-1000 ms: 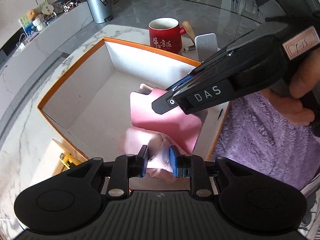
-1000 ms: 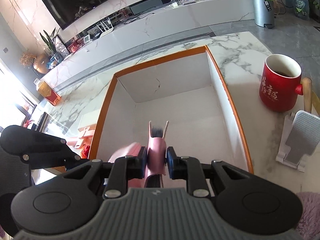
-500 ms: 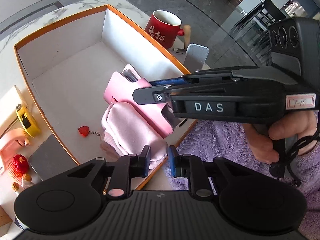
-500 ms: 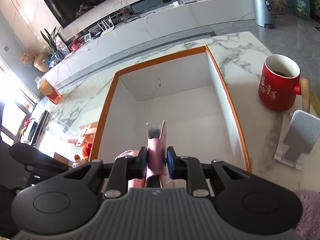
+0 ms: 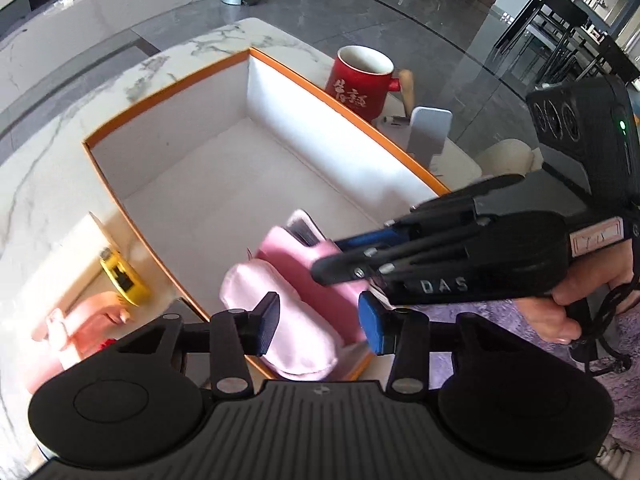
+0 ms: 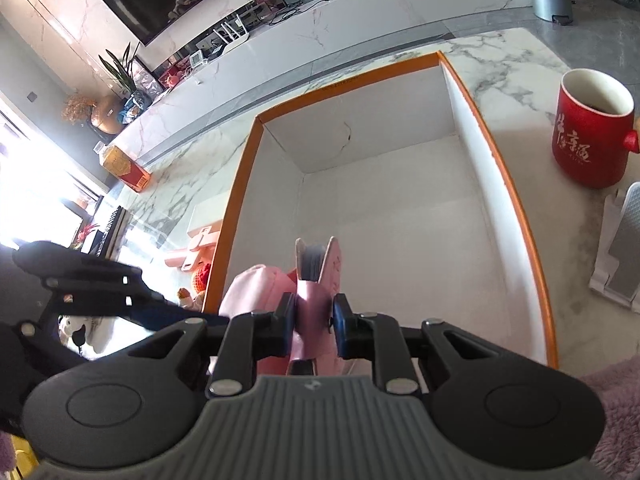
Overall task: Organize objects
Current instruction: 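Lower the pink backpack into the orange box while the right gripper lowers the pink wallet beside it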
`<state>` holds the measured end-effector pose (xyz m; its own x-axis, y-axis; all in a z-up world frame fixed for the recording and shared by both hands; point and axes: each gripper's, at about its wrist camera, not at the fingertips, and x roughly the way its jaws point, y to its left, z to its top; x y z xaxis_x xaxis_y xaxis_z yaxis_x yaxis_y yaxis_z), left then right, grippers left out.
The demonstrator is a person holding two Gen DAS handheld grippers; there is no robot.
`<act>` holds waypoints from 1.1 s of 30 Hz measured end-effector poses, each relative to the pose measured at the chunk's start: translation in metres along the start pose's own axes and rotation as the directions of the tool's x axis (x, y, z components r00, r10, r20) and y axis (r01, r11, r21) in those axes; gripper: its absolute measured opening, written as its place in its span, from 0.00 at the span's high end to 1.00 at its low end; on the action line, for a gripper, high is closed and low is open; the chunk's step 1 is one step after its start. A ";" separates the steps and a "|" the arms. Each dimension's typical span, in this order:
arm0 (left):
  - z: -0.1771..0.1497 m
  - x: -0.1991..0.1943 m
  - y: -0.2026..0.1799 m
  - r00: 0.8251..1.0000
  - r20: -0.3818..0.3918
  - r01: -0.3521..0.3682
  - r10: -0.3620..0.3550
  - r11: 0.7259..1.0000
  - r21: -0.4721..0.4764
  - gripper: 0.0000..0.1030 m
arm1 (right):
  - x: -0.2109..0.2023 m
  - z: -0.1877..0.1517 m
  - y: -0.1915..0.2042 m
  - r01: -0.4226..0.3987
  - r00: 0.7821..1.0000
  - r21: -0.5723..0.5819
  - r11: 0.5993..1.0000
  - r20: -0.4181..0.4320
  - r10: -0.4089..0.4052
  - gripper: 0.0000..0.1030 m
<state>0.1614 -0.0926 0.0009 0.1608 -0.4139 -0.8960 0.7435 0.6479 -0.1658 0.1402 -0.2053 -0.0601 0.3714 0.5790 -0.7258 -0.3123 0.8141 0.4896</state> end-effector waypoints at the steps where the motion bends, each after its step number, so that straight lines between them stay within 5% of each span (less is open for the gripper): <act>1: 0.005 -0.001 0.004 1.000 0.000 -0.023 0.023 1.000 0.010 0.47 | 0.002 -0.001 0.002 0.001 1.000 -0.005 1.000 -0.005 -0.001 0.79; 6: 0.029 0.017 0.021 0.996 -0.070 -0.047 0.050 0.998 0.038 0.42 | 0.011 -0.003 0.004 -0.001 1.000 -0.006 1.000 -0.026 0.001 0.80; 13: 0.050 0.059 0.046 0.969 -0.248 -0.006 -0.015 0.996 -0.086 0.43 | 0.010 -0.001 0.000 -0.003 0.999 0.008 1.000 -0.032 0.003 0.80; 17: 0.053 0.075 0.057 0.947 -0.318 -0.013 -0.033 0.990 -0.141 0.48 | 0.011 0.001 -0.003 -0.010 0.999 0.013 1.000 -0.034 0.010 0.80; 20: 0.054 0.076 0.059 0.948 -0.317 -0.012 -0.037 0.988 -0.152 0.55 | 0.013 0.002 -0.006 -0.015 0.999 0.018 1.000 -0.037 0.015 0.80; 24: 0.059 0.063 0.048 0.971 -0.233 -0.066 0.049 0.995 -0.068 0.59 | 0.012 0.007 -0.010 -0.007 1.000 0.025 1.000 -0.027 0.008 0.80; 26: 0.063 0.050 0.036 0.979 -0.130 -0.152 0.154 0.988 0.030 0.59 | 0.010 0.011 -0.013 0.006 1.000 0.027 1.000 -0.011 -0.006 0.80; 30: 0.051 0.042 0.007 0.948 0.086 -0.319 0.308 0.925 0.205 0.60 | 0.007 0.022 -0.021 0.026 0.999 0.050 0.998 0.021 -0.027 0.80; 33: 0.031 0.058 -0.012 0.914 0.156 -0.406 0.375 0.860 0.309 0.60 | 0.007 0.025 -0.026 0.035 0.999 0.065 0.997 0.029 -0.037 0.80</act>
<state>0.1817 -0.1438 -0.0360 0.5269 -0.2347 -0.8169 0.7747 0.5280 0.3479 0.1730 -0.2208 -0.0655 0.4075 0.5495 -0.7294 -0.2415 0.8351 0.4942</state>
